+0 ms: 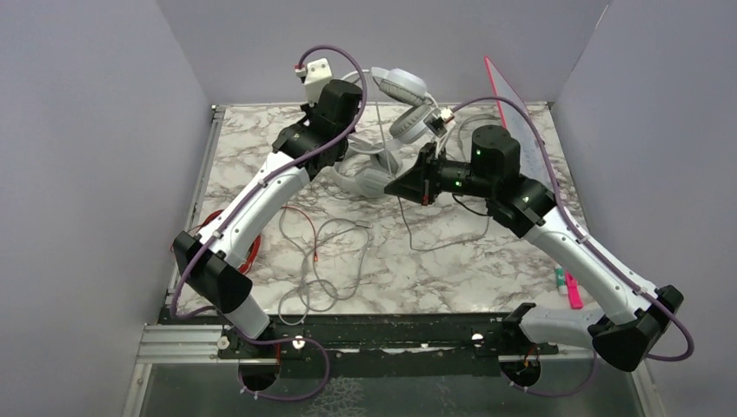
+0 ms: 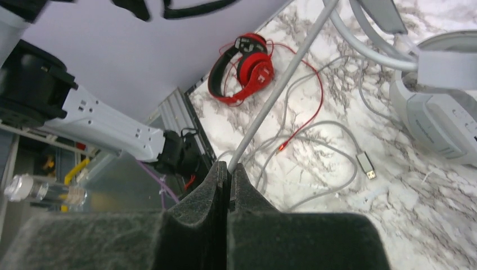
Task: Wrap the headphones
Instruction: Wrap the headphones cable around the headphones.
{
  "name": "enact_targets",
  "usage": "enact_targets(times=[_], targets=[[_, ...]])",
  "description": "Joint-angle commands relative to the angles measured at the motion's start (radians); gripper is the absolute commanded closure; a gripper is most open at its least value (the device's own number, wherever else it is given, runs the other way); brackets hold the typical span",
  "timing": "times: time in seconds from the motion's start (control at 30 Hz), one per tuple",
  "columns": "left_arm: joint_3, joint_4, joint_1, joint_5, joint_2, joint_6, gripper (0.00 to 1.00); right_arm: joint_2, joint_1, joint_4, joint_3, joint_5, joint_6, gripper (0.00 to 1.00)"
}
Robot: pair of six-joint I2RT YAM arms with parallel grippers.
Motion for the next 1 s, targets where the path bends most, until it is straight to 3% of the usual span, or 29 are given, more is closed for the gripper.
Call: enact_targets(times=[0.0, 0.27, 0.4, 0.63, 0.97], targets=[[0.121, 0.121, 0.03, 0.172, -0.045, -0.144, 1.0, -0.066, 0.024, 0.348, -0.145, 0.047, 0.115, 0.99], [0.203, 0.12, 0.046, 0.344, -0.078, -0.199, 1.0, -0.182, 0.069, 0.734, -0.433, 0.146, 0.008, 0.97], [0.208, 0.12, 0.045, 0.365, -0.113, -0.195, 1.0, -0.221, 0.091, 0.931, -0.563, 0.156, -0.013, 0.94], [0.194, 0.108, 0.046, 0.378, -0.141, -0.177, 1.0, -0.199, 0.139, 0.951, -0.608, 0.236, -0.057, 0.9], [0.163, 0.107, 0.045, 0.399, -0.175, -0.189, 1.0, -0.197, 0.146, 1.034, -0.712, 0.376, 0.038, 0.85]])
